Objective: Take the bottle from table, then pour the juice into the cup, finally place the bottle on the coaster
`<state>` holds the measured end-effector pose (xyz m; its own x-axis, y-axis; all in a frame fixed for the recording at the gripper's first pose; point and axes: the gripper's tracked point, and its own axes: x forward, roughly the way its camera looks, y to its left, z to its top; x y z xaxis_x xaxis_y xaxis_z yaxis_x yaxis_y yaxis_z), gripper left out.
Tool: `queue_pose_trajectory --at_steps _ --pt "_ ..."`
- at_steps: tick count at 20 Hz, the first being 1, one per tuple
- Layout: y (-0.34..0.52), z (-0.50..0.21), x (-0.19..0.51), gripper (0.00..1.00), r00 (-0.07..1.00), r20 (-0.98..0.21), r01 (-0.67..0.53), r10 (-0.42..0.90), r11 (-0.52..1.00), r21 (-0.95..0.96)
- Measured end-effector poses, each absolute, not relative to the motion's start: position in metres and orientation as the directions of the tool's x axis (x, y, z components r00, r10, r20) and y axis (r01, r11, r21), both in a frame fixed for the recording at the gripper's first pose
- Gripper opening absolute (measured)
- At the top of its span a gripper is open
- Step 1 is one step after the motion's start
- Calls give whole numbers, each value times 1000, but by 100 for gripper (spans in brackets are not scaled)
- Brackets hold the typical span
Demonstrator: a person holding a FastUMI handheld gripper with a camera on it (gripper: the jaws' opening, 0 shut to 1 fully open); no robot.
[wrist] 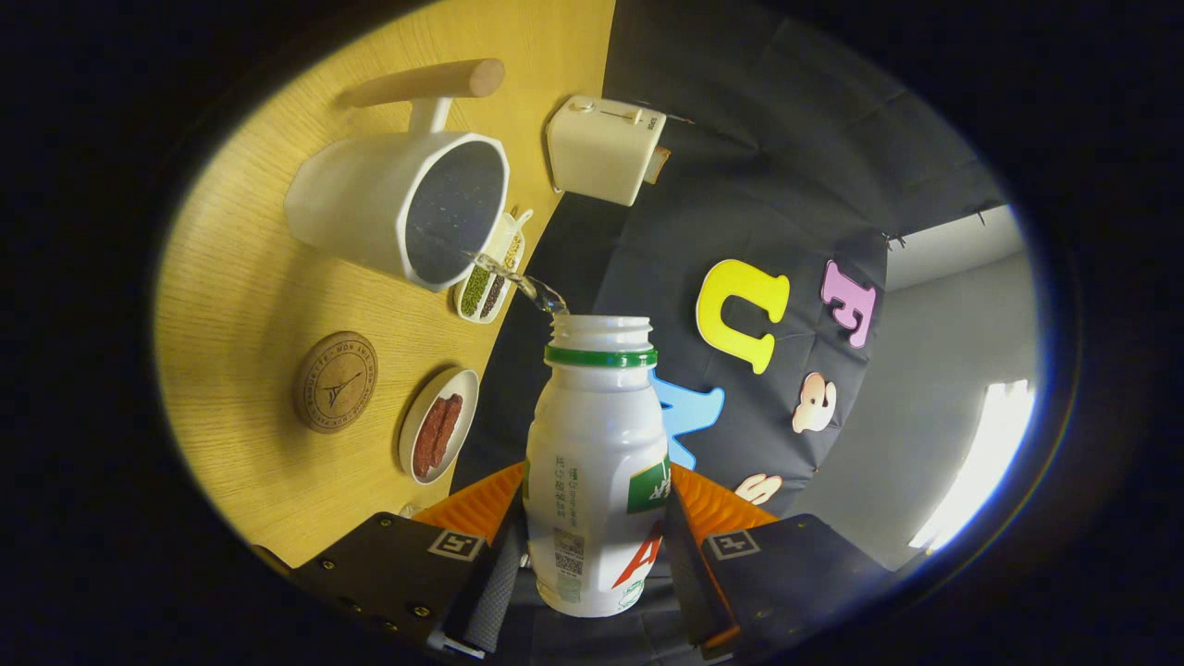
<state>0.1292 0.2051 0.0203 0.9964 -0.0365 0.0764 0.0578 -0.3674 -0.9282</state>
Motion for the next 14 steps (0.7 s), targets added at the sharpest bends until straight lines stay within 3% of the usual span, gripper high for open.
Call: queue_pose_trajectory --at_steps 14 --pt "216 12 131 72 998 40 20 -39 -423 -906"
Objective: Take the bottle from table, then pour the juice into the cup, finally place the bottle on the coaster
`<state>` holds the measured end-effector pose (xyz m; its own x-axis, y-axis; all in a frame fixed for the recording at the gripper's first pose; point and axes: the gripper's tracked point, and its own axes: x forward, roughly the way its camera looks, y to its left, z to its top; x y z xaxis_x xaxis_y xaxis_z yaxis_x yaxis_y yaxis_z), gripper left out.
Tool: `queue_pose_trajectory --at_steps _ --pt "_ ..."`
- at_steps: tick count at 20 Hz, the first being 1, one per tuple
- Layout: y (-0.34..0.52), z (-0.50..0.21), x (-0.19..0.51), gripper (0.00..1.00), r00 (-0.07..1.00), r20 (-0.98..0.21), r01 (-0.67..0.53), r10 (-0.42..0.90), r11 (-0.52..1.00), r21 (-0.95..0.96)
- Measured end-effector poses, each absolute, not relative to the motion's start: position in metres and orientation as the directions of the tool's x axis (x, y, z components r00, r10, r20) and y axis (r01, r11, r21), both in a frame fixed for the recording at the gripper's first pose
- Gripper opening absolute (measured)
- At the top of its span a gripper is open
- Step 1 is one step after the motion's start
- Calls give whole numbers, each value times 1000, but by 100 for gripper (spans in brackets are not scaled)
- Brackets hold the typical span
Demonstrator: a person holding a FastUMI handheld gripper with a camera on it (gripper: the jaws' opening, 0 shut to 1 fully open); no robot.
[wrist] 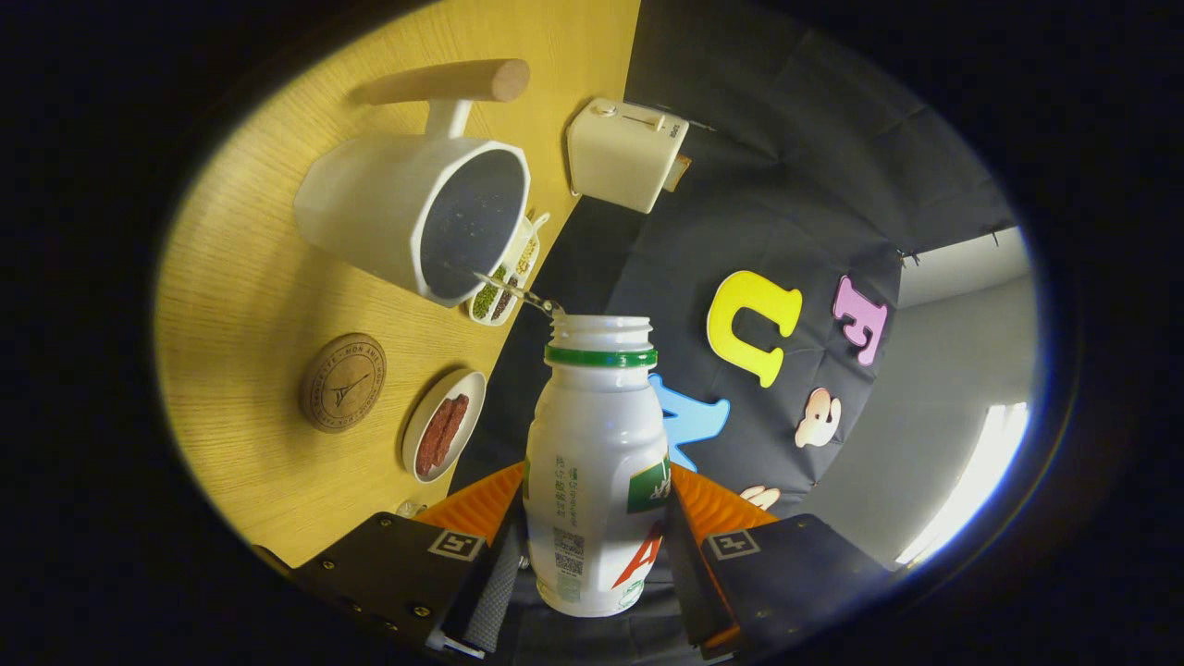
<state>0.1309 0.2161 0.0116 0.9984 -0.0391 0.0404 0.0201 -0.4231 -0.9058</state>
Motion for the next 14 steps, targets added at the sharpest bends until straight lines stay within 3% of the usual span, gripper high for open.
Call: queue_pose_trajectory --at_steps 14 --pt "220 -5 132 72 999 2 -19 -45 -468 -883"
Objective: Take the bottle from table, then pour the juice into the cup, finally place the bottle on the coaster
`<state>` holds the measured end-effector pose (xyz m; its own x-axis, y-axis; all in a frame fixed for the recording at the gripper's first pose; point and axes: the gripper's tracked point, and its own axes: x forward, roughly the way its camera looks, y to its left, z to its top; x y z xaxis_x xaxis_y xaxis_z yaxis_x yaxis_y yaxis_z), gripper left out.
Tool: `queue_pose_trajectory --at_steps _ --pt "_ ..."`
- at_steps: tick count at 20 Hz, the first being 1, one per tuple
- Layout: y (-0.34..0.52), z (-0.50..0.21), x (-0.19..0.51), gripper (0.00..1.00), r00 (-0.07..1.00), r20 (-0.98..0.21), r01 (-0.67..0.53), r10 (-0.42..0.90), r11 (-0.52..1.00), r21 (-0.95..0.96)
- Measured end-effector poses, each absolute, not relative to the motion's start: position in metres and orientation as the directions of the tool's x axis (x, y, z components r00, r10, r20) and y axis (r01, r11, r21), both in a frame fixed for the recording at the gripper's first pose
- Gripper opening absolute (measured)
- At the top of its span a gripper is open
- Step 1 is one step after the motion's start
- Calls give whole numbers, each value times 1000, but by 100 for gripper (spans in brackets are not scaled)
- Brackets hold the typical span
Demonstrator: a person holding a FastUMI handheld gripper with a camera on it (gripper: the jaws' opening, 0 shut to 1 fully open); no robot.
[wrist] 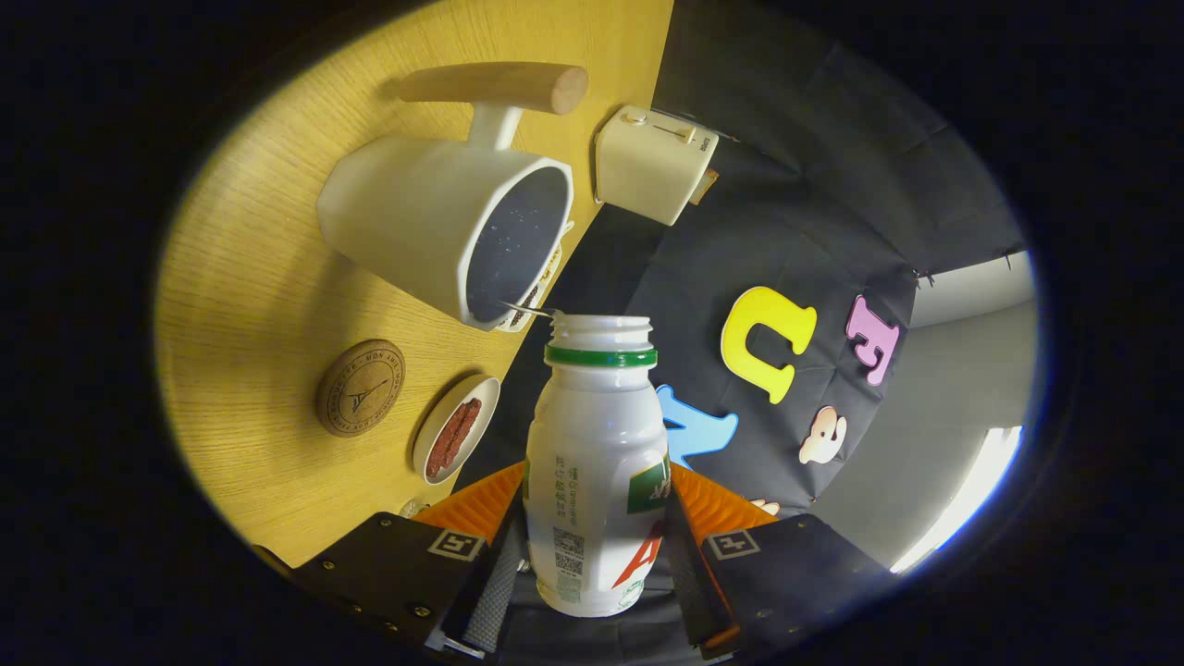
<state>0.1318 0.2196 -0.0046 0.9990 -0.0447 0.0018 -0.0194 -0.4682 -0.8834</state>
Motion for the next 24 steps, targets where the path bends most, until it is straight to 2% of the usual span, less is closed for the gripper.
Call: queue_pose_trajectory --at_steps 14,20,24 --pt "226 -7 133 72 999 -14 -33 -44 -479 -877" --pt "231 -3 133 72 999 -10 -23 -33 -428 -903" --pt "229 -10 133 72 999 -31 -42 -41 -332 -942"
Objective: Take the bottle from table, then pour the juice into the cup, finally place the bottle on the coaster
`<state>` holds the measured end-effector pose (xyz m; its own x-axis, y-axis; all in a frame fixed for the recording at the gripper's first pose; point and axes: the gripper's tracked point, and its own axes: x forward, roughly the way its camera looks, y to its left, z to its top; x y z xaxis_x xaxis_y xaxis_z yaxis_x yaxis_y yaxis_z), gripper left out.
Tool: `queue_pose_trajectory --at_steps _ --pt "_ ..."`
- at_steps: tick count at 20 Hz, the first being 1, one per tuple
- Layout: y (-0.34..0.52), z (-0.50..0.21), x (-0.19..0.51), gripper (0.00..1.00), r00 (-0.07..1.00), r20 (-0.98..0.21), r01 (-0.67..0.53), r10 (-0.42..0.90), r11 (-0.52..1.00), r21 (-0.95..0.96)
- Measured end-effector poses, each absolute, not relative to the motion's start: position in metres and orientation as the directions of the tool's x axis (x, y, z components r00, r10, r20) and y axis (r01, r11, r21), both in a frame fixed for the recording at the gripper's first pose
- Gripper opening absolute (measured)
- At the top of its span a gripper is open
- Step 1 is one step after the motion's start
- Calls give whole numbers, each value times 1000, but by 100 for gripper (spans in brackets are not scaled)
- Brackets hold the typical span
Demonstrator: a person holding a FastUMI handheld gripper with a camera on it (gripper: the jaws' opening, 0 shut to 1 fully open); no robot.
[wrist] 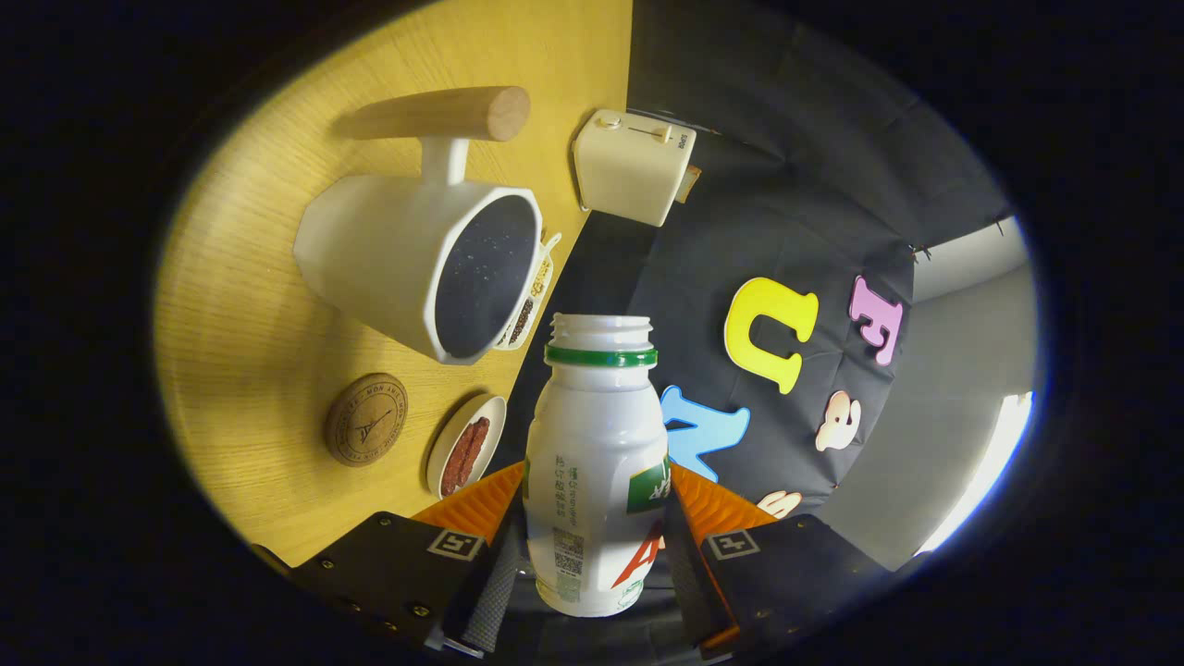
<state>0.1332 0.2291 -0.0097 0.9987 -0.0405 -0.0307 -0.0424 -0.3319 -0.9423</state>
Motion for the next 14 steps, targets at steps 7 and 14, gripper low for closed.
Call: queue_pose_trajectory --at_steps 7,14 --pt "229 -22 130 72 997 -74 -76 -32 -92 -993" --pt "228 -32 124 73 991 -134 -129 -19 184 -974"
